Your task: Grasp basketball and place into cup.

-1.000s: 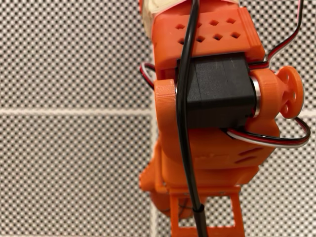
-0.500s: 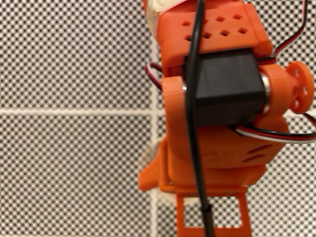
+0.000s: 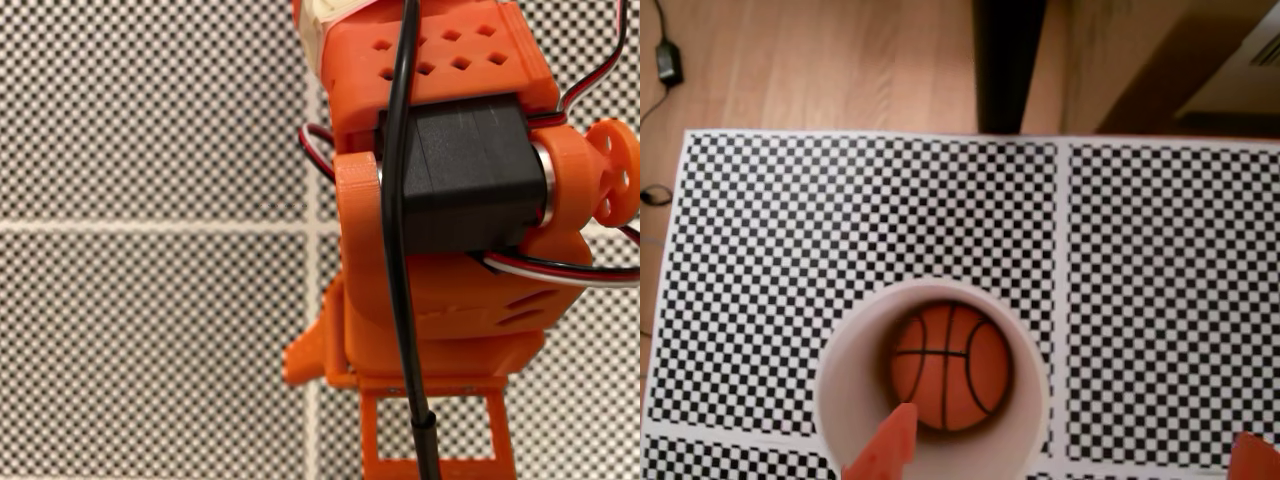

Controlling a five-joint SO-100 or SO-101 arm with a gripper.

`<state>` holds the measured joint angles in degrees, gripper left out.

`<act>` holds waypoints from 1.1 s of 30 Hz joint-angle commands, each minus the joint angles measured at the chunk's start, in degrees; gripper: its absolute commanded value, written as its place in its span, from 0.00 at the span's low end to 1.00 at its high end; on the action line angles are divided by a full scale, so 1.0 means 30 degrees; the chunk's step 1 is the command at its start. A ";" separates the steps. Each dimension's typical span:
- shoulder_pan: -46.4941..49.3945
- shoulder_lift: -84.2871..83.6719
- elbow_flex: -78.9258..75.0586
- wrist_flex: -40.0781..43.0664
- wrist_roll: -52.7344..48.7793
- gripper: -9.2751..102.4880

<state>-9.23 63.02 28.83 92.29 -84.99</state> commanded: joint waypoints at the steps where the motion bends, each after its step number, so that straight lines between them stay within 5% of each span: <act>1: 0.0146 0.0937 -0.0791 0.0732 -0.0176 0.41; 33: 0.5742 2.1592 1.7900 0.1934 -0.3281 0.08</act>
<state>6.33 124.63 80.16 98.44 -93.96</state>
